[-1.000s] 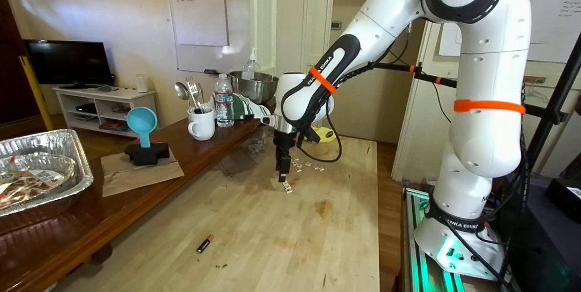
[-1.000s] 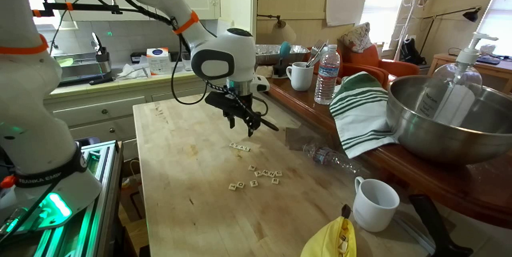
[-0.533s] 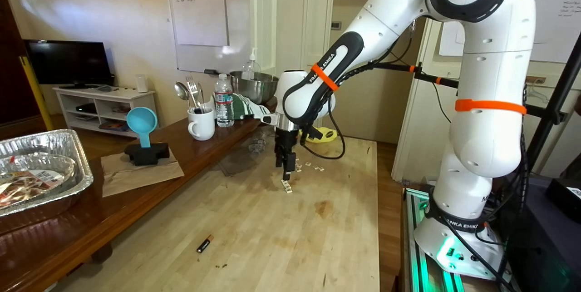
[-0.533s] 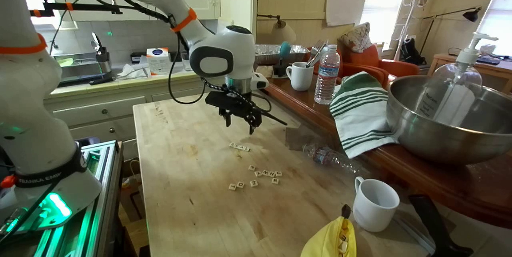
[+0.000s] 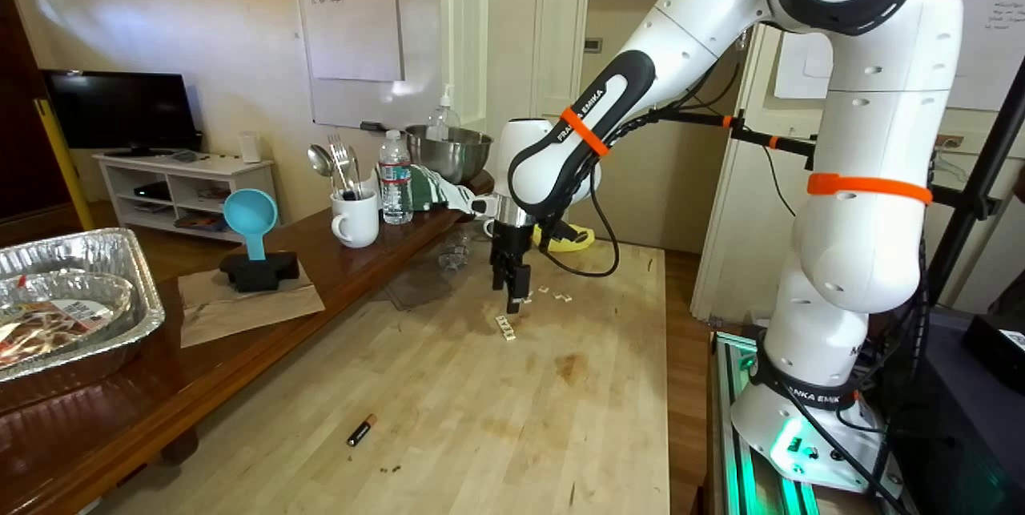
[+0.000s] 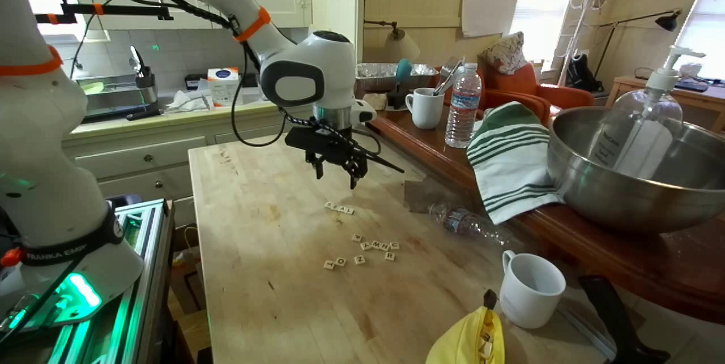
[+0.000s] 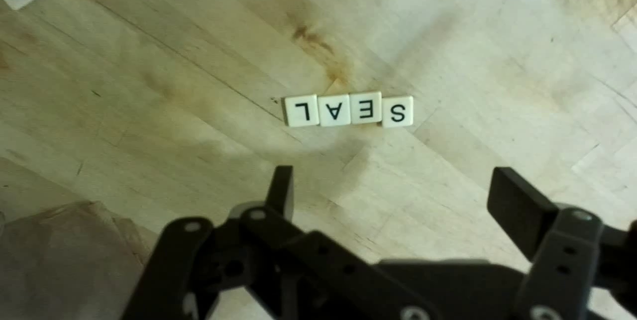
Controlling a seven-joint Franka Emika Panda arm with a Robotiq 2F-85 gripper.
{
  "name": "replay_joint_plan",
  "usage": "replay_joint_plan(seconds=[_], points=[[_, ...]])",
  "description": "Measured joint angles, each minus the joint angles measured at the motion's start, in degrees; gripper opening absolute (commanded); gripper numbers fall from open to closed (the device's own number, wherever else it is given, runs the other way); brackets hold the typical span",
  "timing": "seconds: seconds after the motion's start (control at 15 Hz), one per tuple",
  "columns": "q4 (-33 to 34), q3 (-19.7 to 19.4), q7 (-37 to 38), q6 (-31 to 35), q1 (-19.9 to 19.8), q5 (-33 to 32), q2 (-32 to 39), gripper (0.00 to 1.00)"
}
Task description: Replace M with L on the pile of letters on the left
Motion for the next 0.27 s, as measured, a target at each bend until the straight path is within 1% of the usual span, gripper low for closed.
replay_joint_plan(seconds=[0.27], points=[[-0.4,-0.4,0.0,0.0,0.1,-0.1,-0.9,1.0]])
